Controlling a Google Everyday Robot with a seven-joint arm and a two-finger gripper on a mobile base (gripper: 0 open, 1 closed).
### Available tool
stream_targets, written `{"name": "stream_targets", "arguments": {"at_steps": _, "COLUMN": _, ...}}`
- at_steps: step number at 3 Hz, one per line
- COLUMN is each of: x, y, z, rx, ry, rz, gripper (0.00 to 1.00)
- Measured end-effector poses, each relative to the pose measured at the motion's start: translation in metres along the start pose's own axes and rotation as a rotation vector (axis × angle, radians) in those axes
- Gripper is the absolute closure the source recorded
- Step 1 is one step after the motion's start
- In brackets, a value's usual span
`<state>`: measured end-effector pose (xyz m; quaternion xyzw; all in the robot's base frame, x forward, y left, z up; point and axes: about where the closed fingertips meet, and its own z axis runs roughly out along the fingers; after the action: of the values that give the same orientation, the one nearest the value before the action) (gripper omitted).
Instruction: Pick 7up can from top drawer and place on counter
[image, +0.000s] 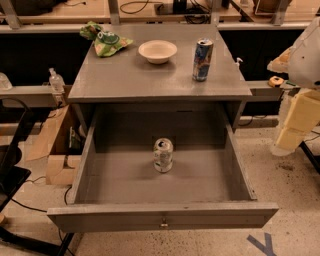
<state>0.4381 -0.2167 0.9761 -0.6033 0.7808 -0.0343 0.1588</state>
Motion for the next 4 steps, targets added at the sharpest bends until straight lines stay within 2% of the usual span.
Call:
{"name": "stream_targets", "arguments": {"at_steps": 1, "x": 0.0, "y": 0.0, "z": 0.0, "rx": 0.0, "ry": 0.0, "rz": 0.0, "gripper": 0.0}}
{"name": "stream_targets", "arguments": {"at_steps": 2, "x": -0.004, "y": -0.003, "z": 0.012, "rx": -0.009, "ry": -0.072, "rz": 0.0, "gripper": 0.0}}
{"name": "stream_targets", "arguments": {"at_steps": 3, "x": -0.007, "y": 0.001, "z": 0.057, "rx": -0.068, "ry": -0.191, "rz": -0.011, "gripper": 0.0}}
{"name": "stream_targets", "arguments": {"at_steps": 4, "x": -0.049, "y": -0.005, "z": 0.145, "rx": -0.099, "ry": -0.544, "rz": -0.061, "gripper": 0.0}}
